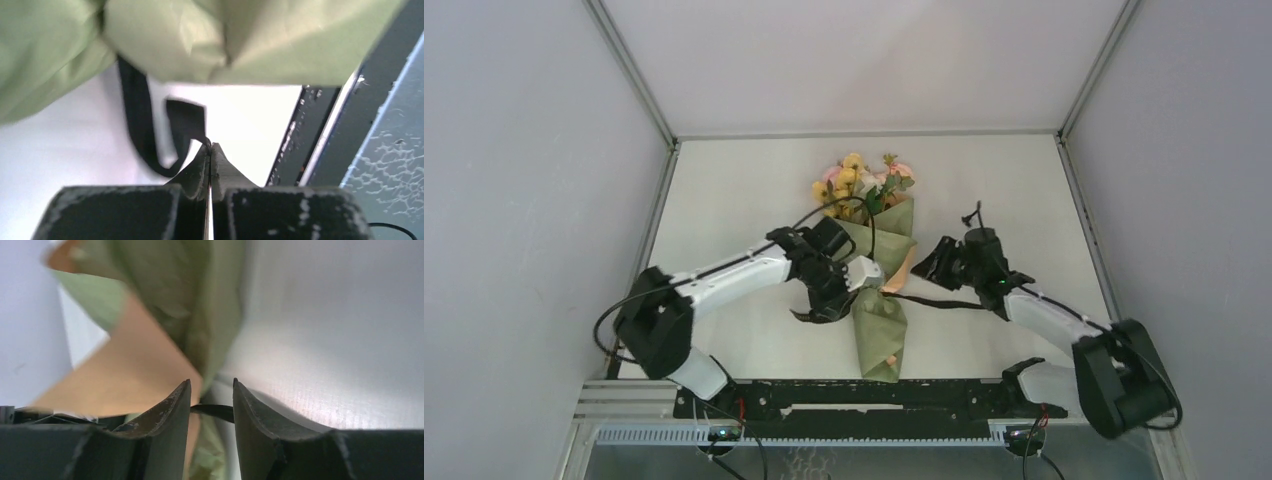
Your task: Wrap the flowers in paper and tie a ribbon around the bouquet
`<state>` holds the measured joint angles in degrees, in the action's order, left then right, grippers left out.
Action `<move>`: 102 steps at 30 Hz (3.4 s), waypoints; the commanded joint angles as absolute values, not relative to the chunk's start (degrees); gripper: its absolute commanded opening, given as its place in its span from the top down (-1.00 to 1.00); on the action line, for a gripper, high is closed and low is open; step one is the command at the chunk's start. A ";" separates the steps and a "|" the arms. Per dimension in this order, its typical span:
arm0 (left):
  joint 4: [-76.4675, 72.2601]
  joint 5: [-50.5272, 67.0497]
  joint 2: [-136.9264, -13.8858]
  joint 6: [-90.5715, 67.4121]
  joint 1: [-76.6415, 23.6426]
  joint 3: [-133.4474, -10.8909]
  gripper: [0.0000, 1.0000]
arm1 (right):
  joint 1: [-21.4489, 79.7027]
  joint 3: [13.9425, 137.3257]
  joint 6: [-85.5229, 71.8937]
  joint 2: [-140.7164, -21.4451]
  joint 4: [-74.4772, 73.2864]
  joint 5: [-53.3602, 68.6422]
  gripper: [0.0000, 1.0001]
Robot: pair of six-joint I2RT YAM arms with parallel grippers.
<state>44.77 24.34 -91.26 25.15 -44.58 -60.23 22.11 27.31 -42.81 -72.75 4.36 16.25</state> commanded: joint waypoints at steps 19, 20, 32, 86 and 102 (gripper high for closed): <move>76.63 12.17 -54.51 25.42 -37.51 -82.66 1.00 | 51.14 48.71 6.24 -83.26 18.92 30.19 -0.49; 76.67 12.47 -54.37 25.11 -37.53 -82.38 1.00 | 51.22 49.25 5.52 -84.71 19.57 29.78 -0.48; 73.90 17.36 -51.86 21.02 -36.85 -76.89 1.00 | 54.99 51.11 0.45 -96.51 31.52 28.14 -0.44; -25.11 21.43 -53.36 -10.64 -32.08 -16.37 -0.67 | 53.83 51.45 -44.14 -85.44 17.54 3.99 1.00; -44.80 21.17 -61.92 -16.83 -32.64 -11.15 -0.04 | 53.18 51.49 -45.00 -86.83 18.96 4.53 1.00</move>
